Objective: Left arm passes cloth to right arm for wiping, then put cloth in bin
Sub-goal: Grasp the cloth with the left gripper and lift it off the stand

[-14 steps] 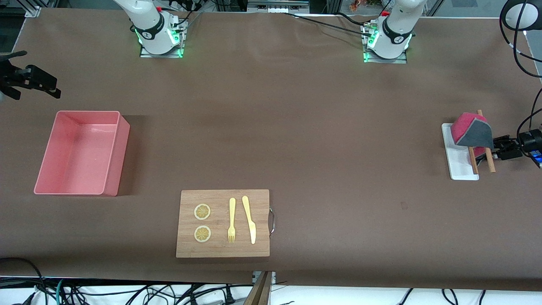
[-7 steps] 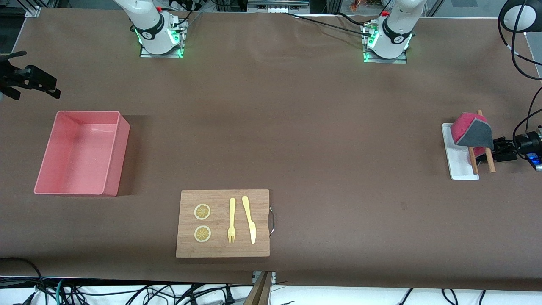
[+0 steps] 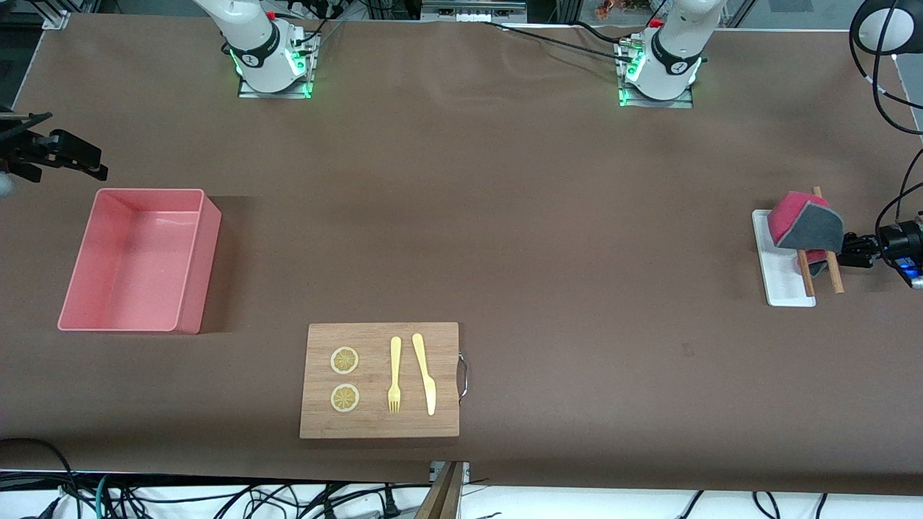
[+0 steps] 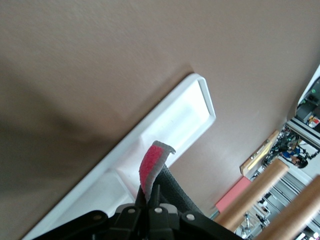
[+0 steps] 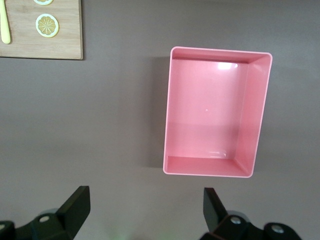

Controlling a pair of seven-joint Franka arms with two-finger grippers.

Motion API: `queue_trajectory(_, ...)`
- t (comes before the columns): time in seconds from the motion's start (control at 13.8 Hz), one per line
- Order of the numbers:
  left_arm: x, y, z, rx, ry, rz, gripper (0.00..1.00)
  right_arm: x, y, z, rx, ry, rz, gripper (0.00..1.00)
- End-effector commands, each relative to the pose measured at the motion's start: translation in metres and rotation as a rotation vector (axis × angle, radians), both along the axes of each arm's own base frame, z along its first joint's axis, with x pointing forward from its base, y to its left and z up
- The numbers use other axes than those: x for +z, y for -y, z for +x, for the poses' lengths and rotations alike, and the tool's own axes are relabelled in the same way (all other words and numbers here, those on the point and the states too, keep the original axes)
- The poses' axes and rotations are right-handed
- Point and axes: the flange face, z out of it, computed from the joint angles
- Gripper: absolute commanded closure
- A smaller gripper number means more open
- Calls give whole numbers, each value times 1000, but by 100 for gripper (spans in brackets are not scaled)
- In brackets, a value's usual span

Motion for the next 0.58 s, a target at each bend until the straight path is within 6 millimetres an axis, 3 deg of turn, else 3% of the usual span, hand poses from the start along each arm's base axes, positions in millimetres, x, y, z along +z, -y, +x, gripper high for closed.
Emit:
queue_trajectory(0.0, 31, -10, 6, -30, 20, -11, 100, -7, 1, 2, 6, -21, 5, 0)
queue_trajectory(0.14, 54, -14, 6, -98, 13, 5, 100, -9, -6, 4, -3, -19, 13, 0)
queue_trajectory(0.29, 78, -25, 7, -172, 45, 91, 100, -15, -28, 9, -78, -16, 12, 0)
queue_trajectory(0.51, 91, -34, 6, -246, 85, 148, 100, -29, -69, 17, -299, -40, 89, 0)
